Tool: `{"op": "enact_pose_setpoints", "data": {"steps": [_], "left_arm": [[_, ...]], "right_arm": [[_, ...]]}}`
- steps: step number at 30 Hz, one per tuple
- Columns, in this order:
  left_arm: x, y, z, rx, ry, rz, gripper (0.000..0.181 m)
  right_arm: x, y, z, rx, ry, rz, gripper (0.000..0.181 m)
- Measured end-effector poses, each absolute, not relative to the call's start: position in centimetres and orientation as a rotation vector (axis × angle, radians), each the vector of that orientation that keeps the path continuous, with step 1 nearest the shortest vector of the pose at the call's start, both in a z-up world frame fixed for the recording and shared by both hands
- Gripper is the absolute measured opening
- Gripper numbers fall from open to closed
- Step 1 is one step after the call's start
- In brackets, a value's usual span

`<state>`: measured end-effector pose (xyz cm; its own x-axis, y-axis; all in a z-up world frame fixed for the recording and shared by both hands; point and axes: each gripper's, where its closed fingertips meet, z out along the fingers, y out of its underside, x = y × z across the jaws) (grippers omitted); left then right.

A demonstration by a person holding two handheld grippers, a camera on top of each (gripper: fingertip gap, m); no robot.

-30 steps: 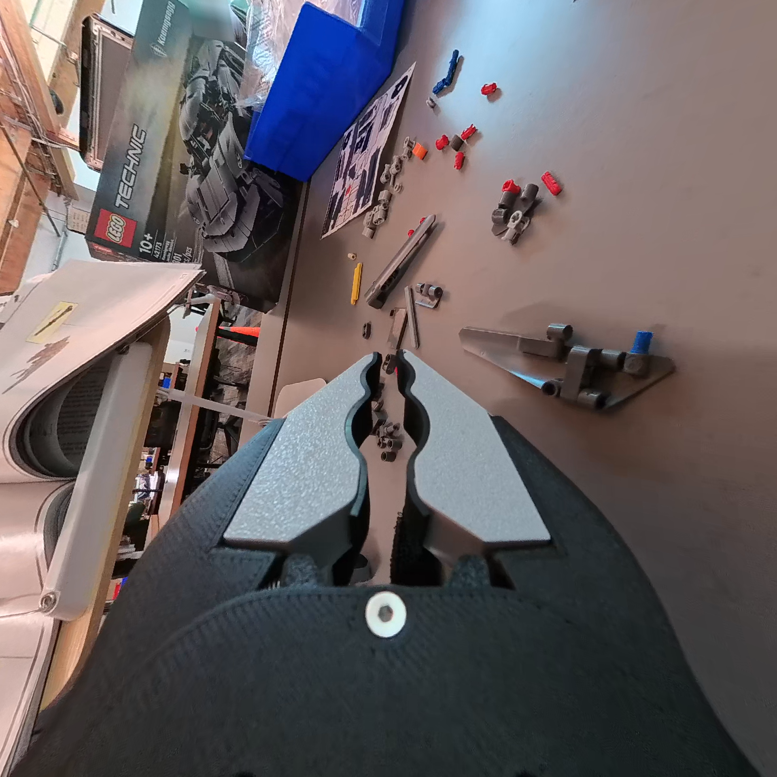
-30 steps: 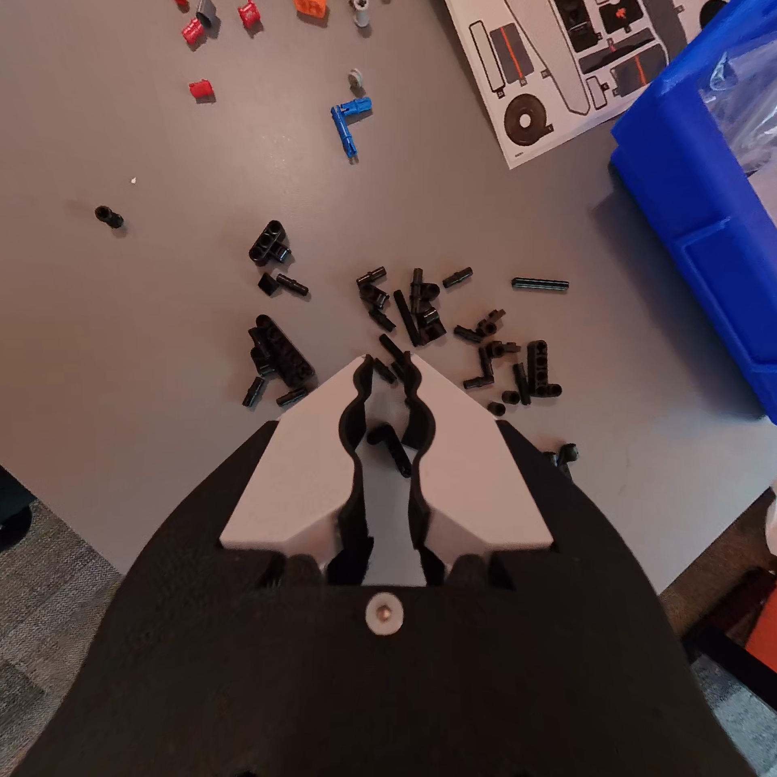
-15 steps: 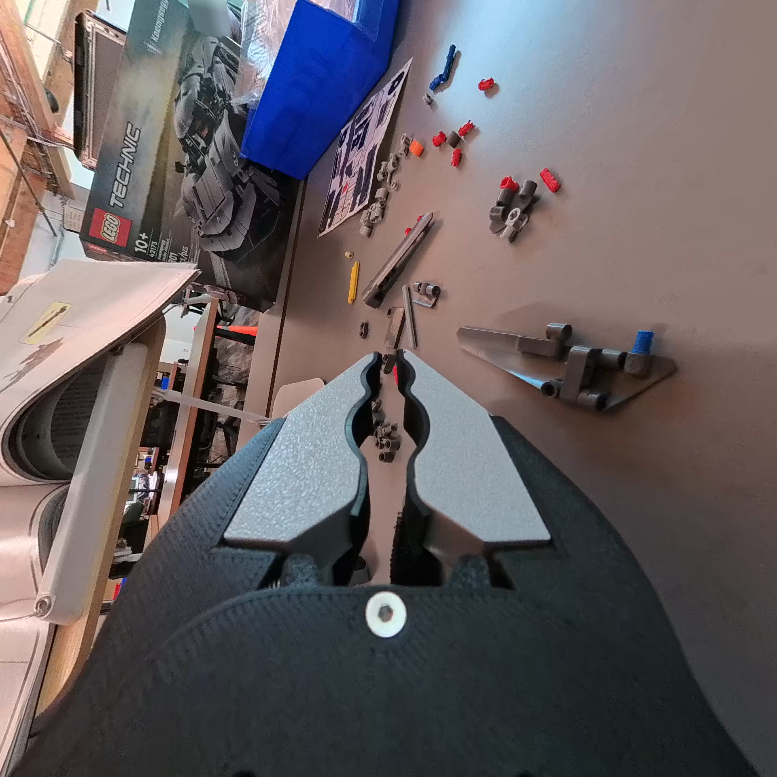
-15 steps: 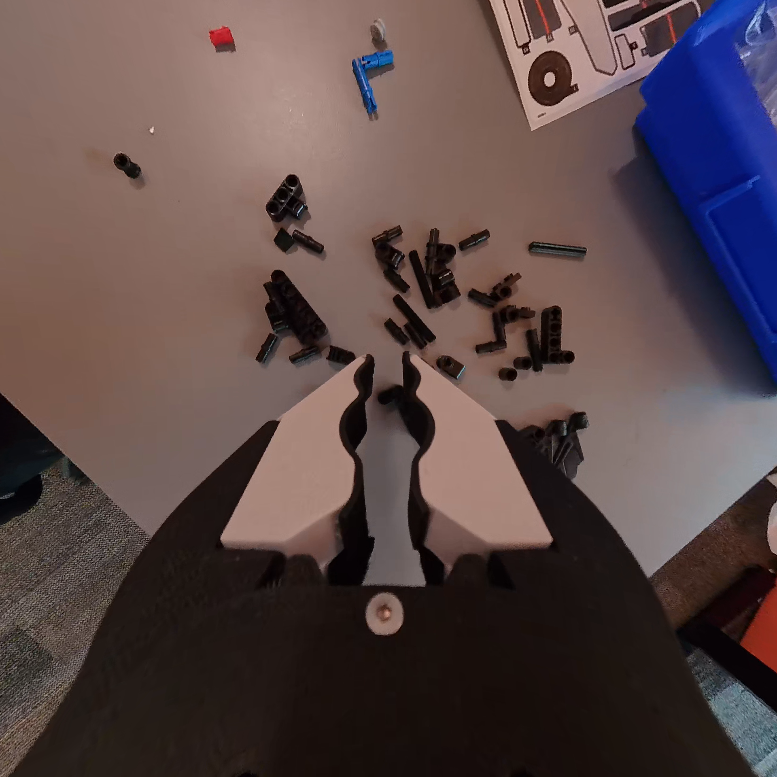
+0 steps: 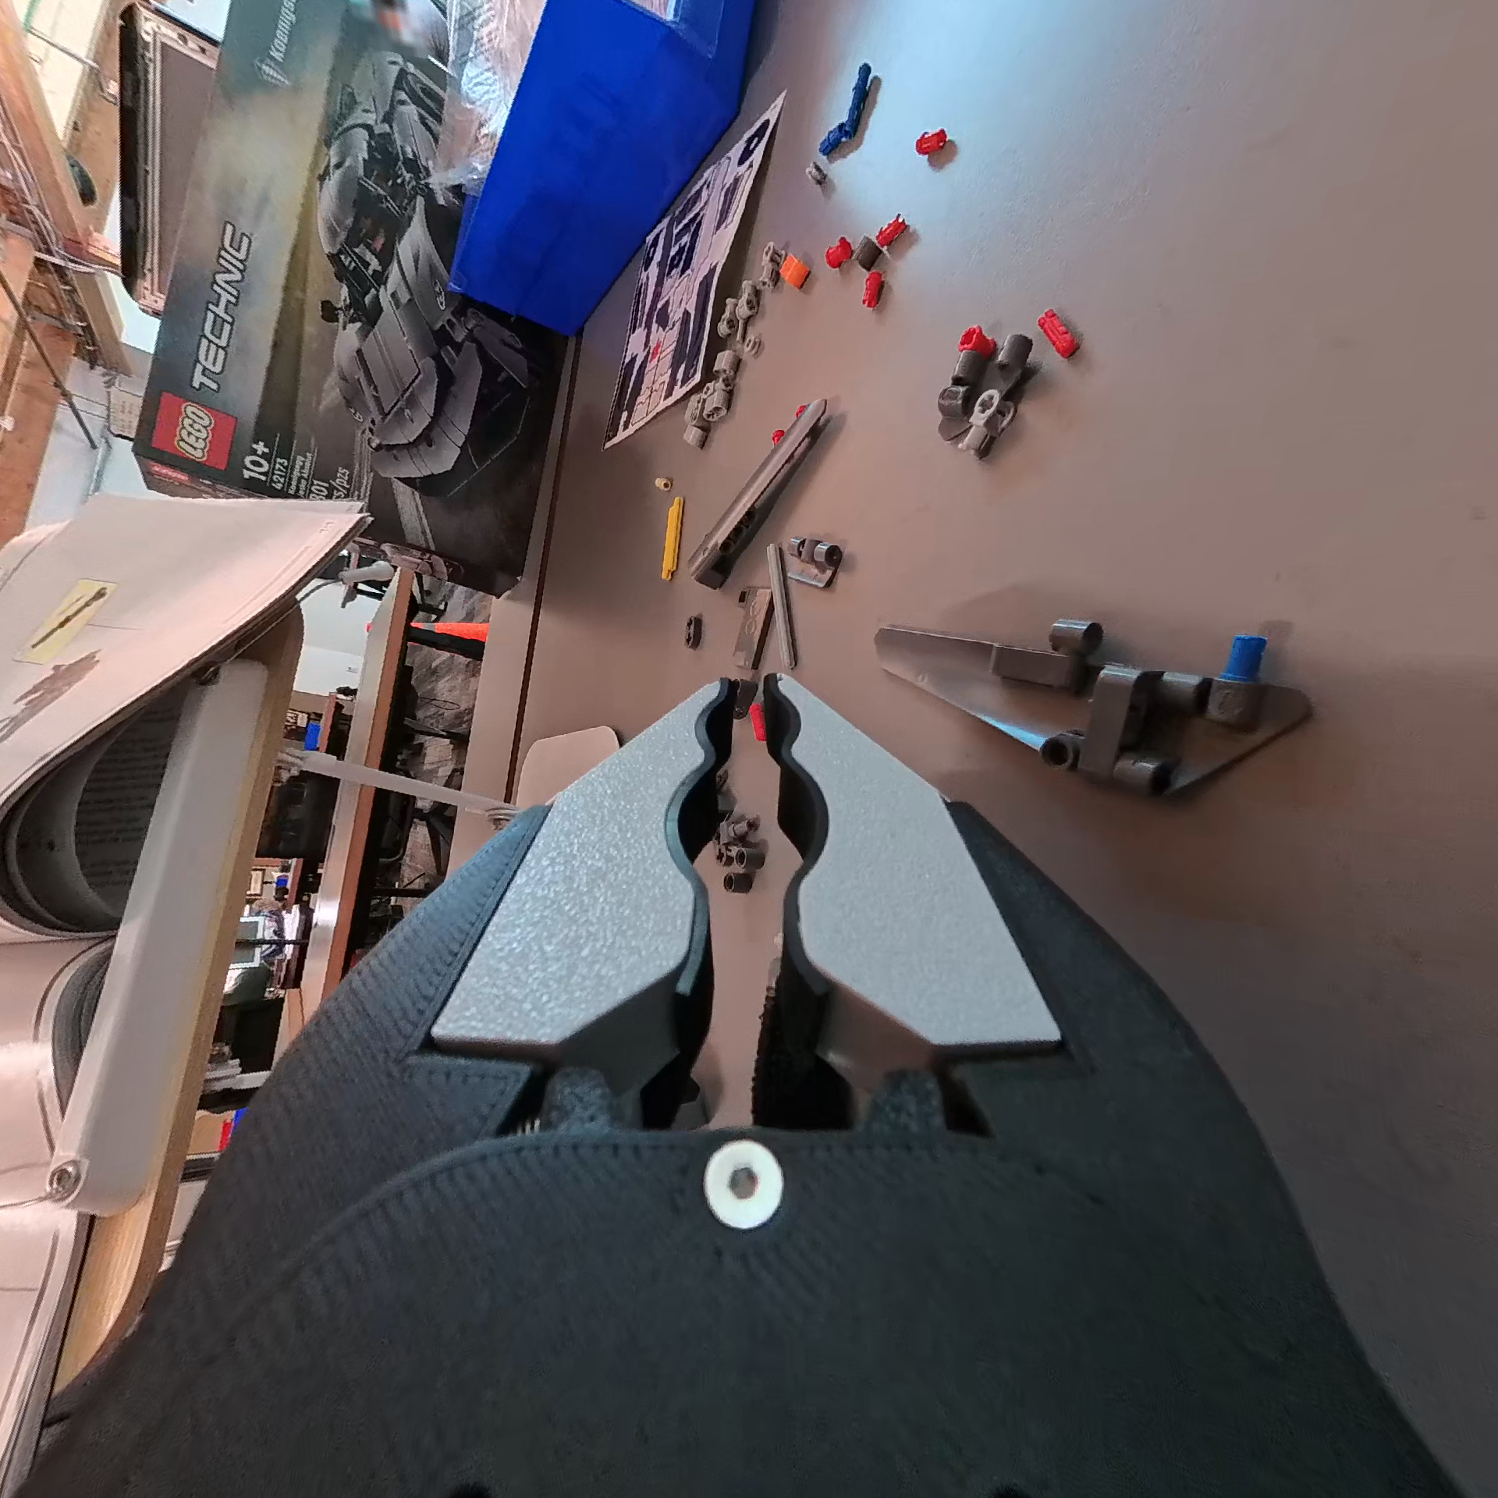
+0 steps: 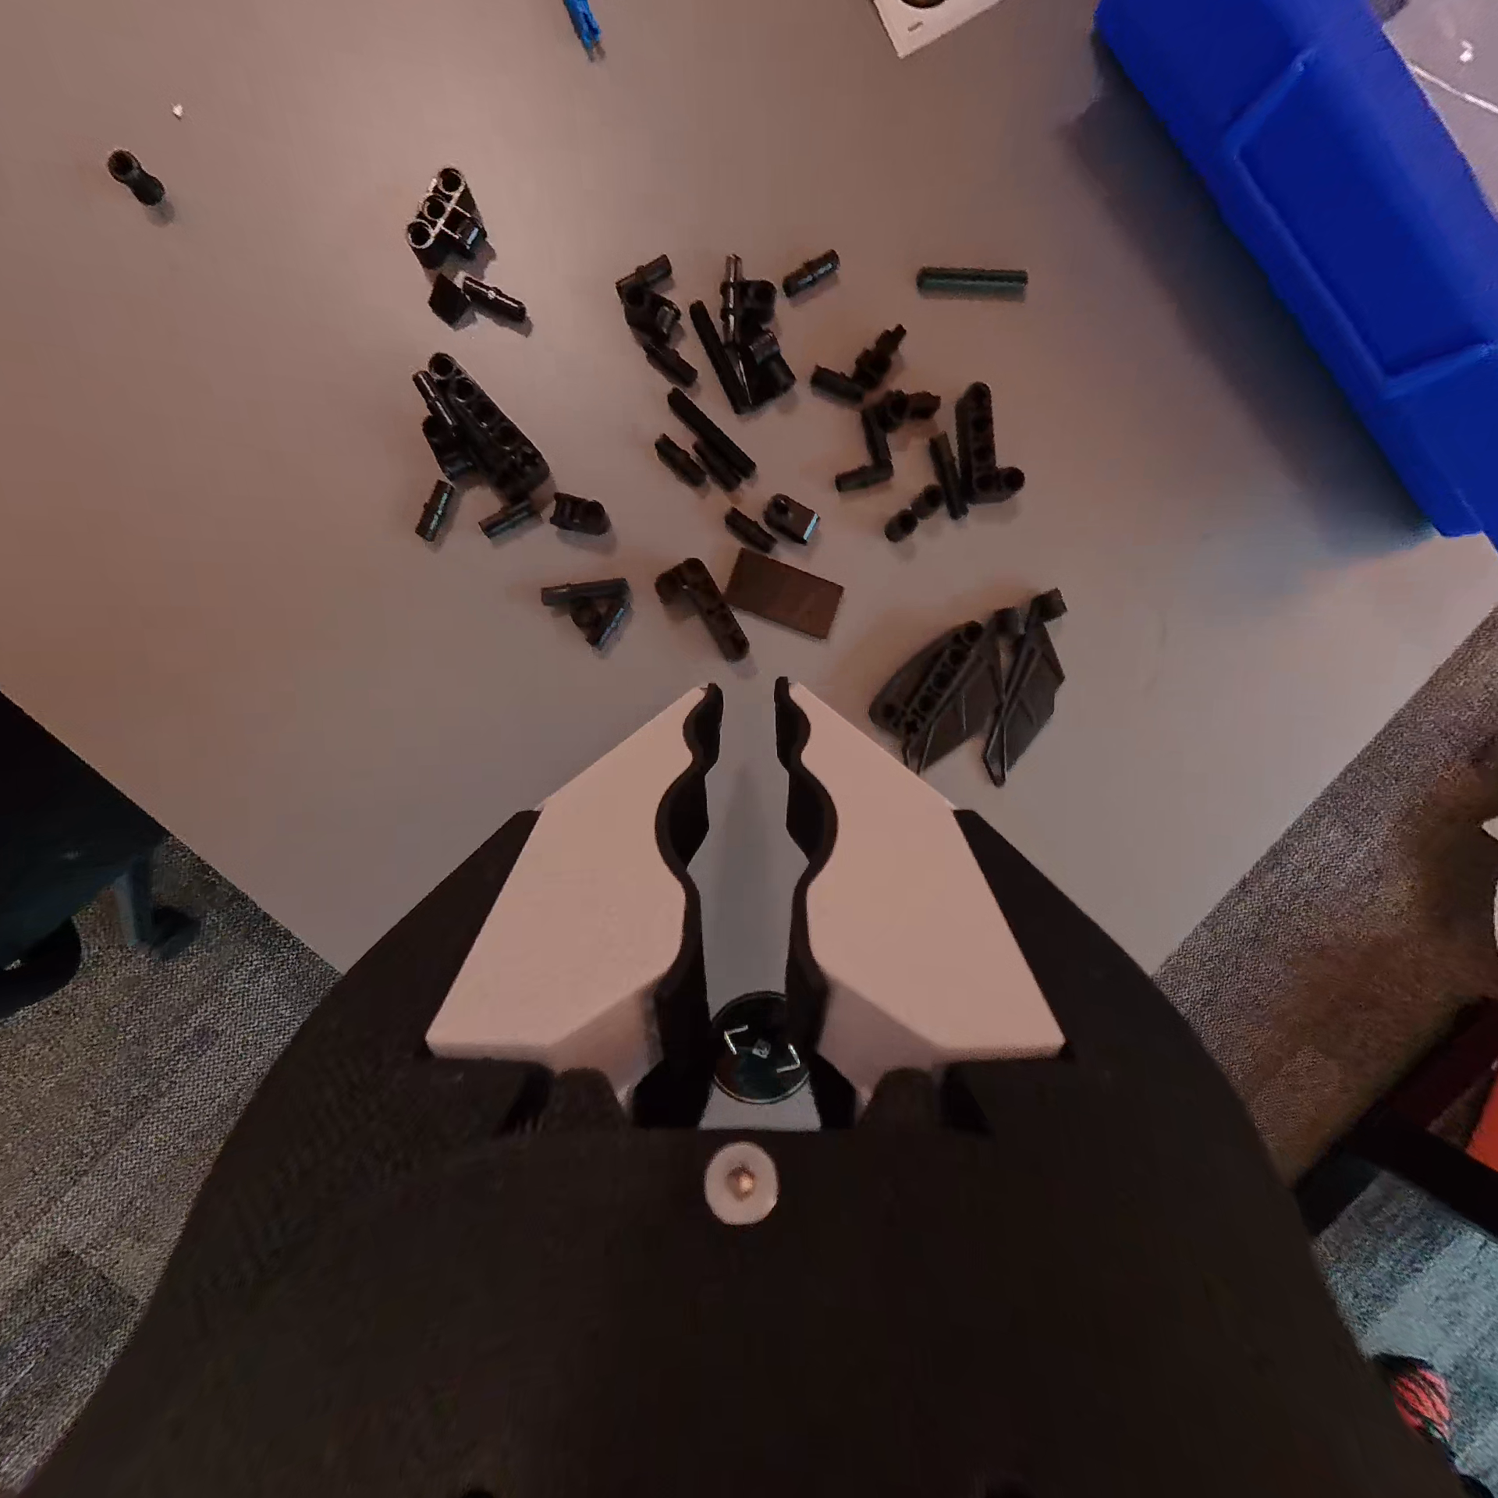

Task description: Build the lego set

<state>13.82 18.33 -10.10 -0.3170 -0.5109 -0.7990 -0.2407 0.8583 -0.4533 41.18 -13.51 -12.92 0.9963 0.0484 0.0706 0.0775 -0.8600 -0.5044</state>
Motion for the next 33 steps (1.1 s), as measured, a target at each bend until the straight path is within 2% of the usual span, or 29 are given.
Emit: {"op": "enact_pose_setpoints", "data": {"steps": [10, 20, 26, 33], "left_arm": [[14.0, 18.3, -10.5, -0.558, 1.917, -0.290, 0.004], [14.0, 18.3, -10.6, -0.554, 1.921, -0.285, 0.004], [13.9, 18.3, -10.4, -0.551, 1.915, -0.285, 0.004], [13.9, 18.3, -10.5, -0.549, 1.918, -0.281, 0.004]], "right_arm": [[40.7, -13.8, -13.4, -2.601, -0.094, -0.043, 0.012], [35.5, -11.2, -14.3, -2.566, -0.243, 0.057, 0.012], [36.0, -11.3, -15.4, -2.595, -0.214, 0.027, 0.016], [36.5, -11.2, -15.6, -2.578, -0.182, 0.023, 0.012]]}}
